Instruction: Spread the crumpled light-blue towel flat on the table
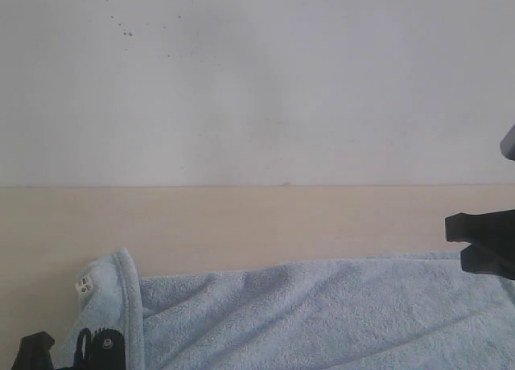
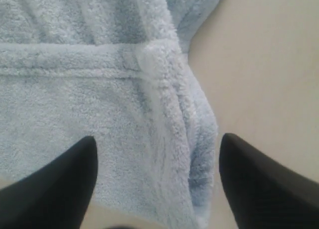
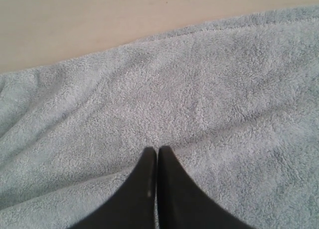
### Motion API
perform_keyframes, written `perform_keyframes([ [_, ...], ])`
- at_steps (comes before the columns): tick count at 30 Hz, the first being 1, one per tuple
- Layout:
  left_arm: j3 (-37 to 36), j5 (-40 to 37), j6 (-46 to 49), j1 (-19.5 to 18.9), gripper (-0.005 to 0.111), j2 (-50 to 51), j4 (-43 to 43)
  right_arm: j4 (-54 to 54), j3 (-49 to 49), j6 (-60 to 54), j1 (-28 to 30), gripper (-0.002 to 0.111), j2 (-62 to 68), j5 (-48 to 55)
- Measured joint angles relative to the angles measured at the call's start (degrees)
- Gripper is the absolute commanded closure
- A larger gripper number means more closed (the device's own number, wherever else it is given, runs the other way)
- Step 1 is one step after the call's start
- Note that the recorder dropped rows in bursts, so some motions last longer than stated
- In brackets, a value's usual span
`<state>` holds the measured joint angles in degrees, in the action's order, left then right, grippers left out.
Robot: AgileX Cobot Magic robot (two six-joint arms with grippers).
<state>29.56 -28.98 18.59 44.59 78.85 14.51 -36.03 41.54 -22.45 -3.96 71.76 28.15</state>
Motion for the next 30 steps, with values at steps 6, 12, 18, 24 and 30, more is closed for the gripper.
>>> perform_keyframes([
  [6,0.0,0.1,-0.8,0.0,0.051,3.8,4.1,0.0,0.0,-0.3,0.0,0.109,0.0,0.0],
  [12,0.0,0.2,-3.7,0.0,0.090,4.9,7.1,-0.4,0.0,-0.4,0.0,0.109,0.0,-0.2],
  [18,0.0,0.1,-5.7,0.0,0.103,4.9,7.4,-0.5,0.0,-0.4,0.0,0.109,0.0,-0.1],
  [24,0.0,0.1,-14.8,0.0,0.103,4.9,7.8,-0.8,0.0,-0.4,0.0,0.109,0.0,-0.1],
  [30,0.0,4.1,-46.1,0.0,0.103,4.9,16.1,-0.9,0.0,-0.4,0.0,0.109,0.0,0.1],
])
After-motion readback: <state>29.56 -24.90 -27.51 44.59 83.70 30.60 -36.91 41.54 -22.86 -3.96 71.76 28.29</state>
